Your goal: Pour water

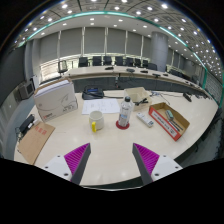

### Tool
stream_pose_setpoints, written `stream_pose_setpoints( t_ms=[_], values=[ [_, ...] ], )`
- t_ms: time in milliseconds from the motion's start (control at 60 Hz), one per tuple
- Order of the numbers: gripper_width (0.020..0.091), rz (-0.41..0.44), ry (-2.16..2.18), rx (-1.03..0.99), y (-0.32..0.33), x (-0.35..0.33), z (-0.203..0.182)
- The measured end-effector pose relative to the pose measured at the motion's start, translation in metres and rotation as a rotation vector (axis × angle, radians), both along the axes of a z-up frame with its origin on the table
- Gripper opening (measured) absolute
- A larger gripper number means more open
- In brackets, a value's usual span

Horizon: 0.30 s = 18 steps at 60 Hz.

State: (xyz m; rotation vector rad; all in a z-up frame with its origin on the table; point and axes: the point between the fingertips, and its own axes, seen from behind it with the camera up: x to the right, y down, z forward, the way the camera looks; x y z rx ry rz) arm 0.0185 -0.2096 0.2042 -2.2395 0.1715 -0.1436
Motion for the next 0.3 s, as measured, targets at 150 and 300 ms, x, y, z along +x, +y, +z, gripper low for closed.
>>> stream_pose_setpoints(
  t_ms=[150,300],
  values=[
    [0.0860,-0.001,-0.039,-0.009,-0.023,-0.004,0.000],
    [0.0862,0.014,-0.057,-0.017,-0.029,-0.007,0.002]
  ],
)
